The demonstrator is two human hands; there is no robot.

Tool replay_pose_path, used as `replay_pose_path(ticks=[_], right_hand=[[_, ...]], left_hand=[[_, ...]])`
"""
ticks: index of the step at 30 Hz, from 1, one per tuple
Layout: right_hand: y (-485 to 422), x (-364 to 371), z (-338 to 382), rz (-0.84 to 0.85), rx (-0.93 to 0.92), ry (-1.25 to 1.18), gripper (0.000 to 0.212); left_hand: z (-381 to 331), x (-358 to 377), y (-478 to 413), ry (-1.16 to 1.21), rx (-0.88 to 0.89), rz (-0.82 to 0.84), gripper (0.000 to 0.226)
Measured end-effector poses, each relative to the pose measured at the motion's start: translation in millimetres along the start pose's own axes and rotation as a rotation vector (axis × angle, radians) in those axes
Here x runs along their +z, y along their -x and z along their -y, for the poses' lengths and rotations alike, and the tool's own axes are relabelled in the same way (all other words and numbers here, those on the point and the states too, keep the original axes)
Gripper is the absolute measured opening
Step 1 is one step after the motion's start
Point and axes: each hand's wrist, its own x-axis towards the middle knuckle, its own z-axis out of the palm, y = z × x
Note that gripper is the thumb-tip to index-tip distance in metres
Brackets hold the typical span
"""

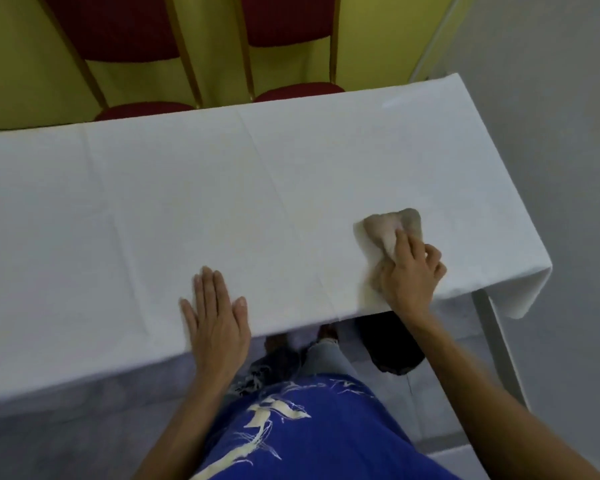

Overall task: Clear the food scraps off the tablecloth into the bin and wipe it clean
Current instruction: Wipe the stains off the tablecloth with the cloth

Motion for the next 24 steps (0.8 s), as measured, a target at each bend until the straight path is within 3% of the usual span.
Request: replay_pose_path(ticks=[2,4,10,14,16,20,22,24], right_hand=[[-6,3,12,-0.008,0.122,-0.059,0.049],[9,12,45,0.012,0.099,-0.096,0.051],[111,37,159,0.15,-0.522,-0.184,0.047],[105,36,149,0.198,-0.73,-0.077,0.056],[83,32,115,0.169,-0.668,0.043,0.064],[33,11,41,0.106,-0.19,0.047,0.065],[25,2,33,0.112,-0.01,-0.021,0.063],[31,0,49,0.137,0.056,-0.06,0.063]], left_hand=[[9,-2,7,0.01,-0.031,-0.018,0.068],[19,-3,14,0.032,-0.079,-0.028,0.068],[26,-4,20,0.037,-0.116,-0.037,0.066],[26,-8,22,0.03,-0.104,-0.028,0.067],[29,-9,23,0.027,-0.093,-0.018,0.068],[30,-14,24,0.03,-0.09,-0.007,0.069],[29,-14,24,0.028,-0.093,0.0,0.069],[26,-14,24,0.039,-0.105,0.002,0.068]])
